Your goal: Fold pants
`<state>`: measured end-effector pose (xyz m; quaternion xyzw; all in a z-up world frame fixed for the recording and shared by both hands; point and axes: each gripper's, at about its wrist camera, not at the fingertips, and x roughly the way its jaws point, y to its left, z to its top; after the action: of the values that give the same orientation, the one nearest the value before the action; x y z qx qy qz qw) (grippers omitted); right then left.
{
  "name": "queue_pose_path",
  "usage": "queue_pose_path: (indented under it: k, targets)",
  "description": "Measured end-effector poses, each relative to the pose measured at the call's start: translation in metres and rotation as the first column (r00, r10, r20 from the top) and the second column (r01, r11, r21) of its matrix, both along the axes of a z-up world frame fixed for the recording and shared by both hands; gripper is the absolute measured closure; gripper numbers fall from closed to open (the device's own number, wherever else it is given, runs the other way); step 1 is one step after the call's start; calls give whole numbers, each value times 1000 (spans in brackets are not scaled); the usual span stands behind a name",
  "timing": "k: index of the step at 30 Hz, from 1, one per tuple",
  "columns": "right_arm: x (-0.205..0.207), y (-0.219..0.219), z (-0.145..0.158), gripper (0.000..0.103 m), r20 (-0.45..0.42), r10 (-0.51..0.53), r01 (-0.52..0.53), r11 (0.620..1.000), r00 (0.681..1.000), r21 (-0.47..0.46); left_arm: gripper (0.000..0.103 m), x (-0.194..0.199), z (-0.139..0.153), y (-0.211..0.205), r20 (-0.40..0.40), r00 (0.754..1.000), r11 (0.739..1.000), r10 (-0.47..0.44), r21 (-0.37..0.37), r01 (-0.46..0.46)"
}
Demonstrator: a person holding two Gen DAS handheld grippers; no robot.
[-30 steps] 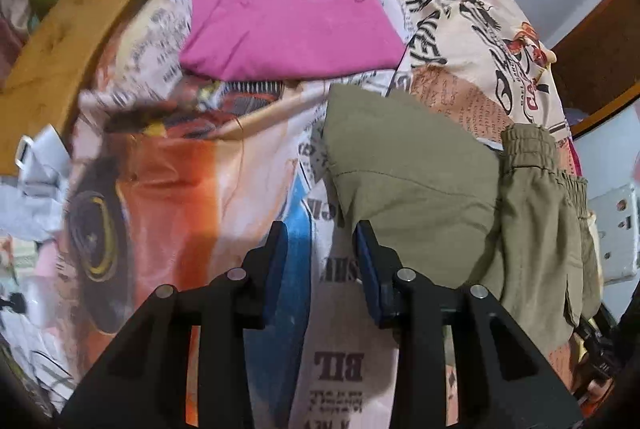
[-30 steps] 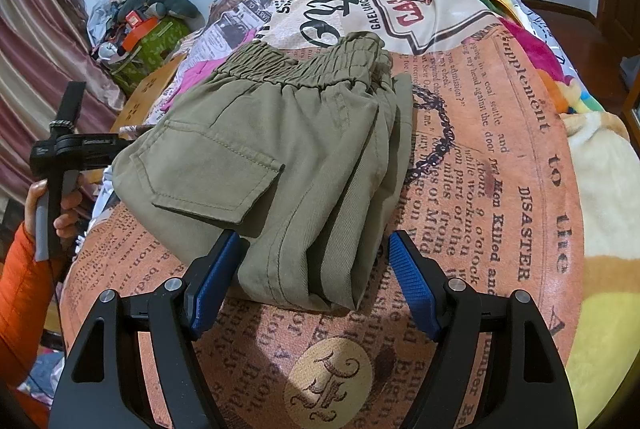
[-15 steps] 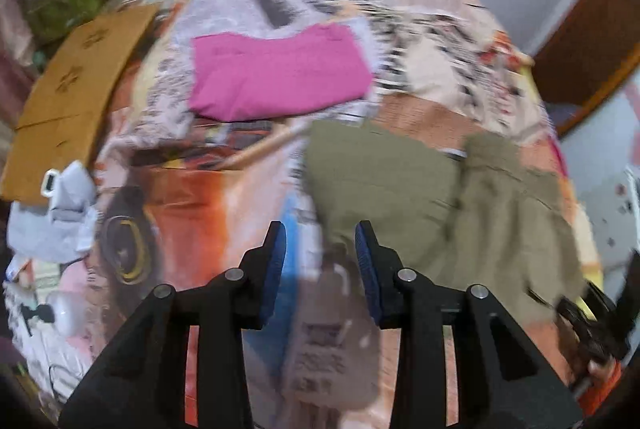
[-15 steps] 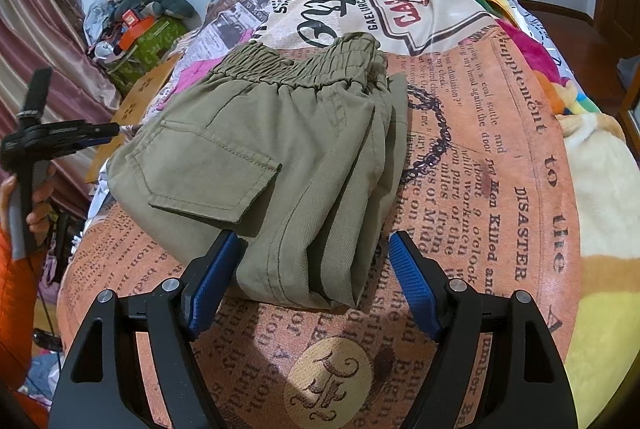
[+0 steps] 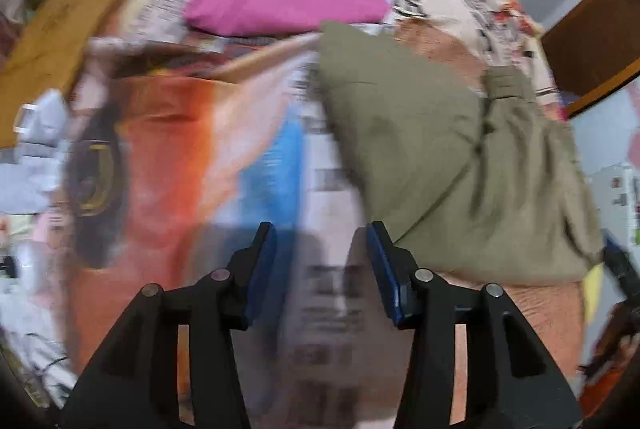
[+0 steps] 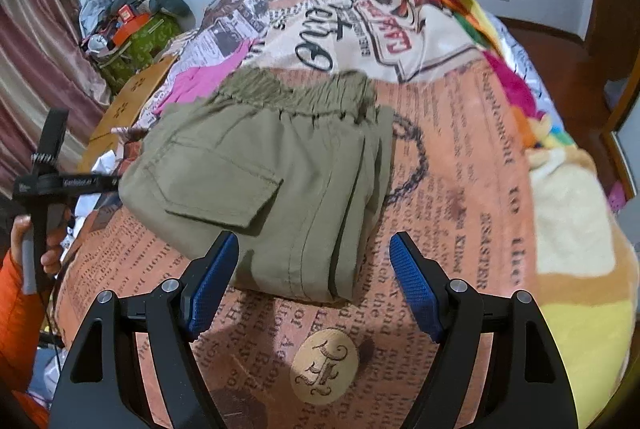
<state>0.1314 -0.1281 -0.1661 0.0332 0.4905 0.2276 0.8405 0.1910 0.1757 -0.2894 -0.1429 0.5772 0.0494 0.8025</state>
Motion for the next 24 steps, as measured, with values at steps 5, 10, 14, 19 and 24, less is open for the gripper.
queue_pose_path:
  k: [5, 10, 14, 19, 24]
  targets:
    - [8, 1, 11, 28, 45, -22, 22, 1000, 999, 16, 56, -4, 19, 12, 46, 999, 998, 25, -65, -22]
    - [13, 14, 2, 28, 29, 6, -6, 1000, 1000, 0, 53, 4, 40, -11, 109, 993, 993, -46, -100, 57]
    - [15, 21, -22, 28, -46, 27, -28, 999, 999, -19, 43, 8, 33, -37, 104, 988, 991, -118, -53, 124]
    - [13, 9, -24, 28, -73, 6, -4, 1000, 997, 21, 36, 8, 11, -33, 45, 995, 995, -94, -42, 96]
    - [13, -4, -16, 28, -57, -7, 7, 1000, 998, -7, 36, 6, 31, -19, 76, 994, 997, -83, 13, 82]
